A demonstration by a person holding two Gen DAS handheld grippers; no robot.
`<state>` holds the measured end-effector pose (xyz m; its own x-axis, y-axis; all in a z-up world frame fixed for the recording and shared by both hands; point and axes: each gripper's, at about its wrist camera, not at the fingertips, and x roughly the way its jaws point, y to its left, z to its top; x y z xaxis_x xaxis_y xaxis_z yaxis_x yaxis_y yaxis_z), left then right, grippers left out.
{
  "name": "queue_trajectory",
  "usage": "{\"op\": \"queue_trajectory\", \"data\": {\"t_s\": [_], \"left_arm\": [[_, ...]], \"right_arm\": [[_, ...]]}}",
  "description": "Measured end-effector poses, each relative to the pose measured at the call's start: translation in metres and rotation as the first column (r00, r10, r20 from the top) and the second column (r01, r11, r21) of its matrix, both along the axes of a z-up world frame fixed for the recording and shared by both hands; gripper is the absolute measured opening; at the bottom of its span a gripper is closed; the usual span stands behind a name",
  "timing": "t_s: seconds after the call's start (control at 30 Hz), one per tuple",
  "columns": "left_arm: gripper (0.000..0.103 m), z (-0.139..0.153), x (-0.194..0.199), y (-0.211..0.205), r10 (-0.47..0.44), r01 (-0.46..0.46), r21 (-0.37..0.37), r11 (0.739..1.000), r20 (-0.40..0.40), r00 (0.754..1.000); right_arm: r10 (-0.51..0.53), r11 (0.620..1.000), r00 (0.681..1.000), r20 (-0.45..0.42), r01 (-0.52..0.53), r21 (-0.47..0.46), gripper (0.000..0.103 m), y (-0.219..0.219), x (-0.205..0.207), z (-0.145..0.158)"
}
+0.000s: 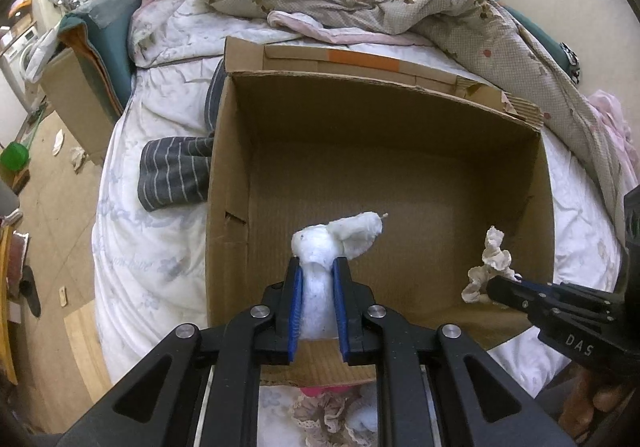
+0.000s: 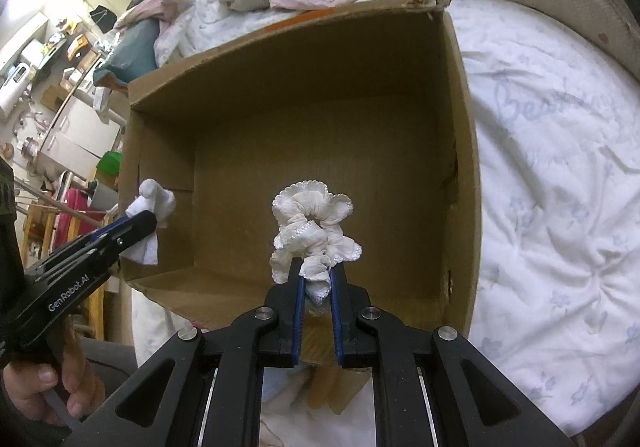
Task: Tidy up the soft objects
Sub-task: 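Carry the white sock and white scrunchie over the box with both tools, then open both tools to drop the sock and scrunchie into the box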
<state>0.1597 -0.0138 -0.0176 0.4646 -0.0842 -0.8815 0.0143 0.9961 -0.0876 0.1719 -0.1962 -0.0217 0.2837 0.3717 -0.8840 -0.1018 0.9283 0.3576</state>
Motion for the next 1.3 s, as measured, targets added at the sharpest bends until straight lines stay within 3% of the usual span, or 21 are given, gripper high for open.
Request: {"op": "queue_trajectory", "data": {"t_s": [0.97, 1.07, 1.23, 1.3], "left_arm": [[0.019, 0.000, -0.001, -0.002, -0.003, 0.003, -0.012, 1.000, -0.024, 1.000], [0.027, 0.003, -0.002, -0.003, 0.003, -0.003, -0.016, 1.000, -0.020, 1.000], [0.055, 0.007, -0.003, -0.002, 0.010, -0.011, -0.007, 1.000, -0.002, 1.000], [0.059, 0.010, -0.003, -0.001, 0.015, -0.015, -0.011, 1.000, 0.004, 1.000]], "right_arm": [[0.008, 1.000, 1.000, -0.020, -0.008, 0.021, 0.014, 0.000, -0.001, -0.009], [0.003, 1.000, 1.000, -0.015, -0.003, 0.031, 0.016, -0.003, -0.001, -0.008], [-0.006, 0.999, 1.000, -0.012, 0.006, 0.045, 0.019, -0.006, -0.002, -0.007], [-0.013, 0.999, 1.000, -0.008, 0.013, 0.049, 0.023, -0.006, -0.002, -0.006]]}}
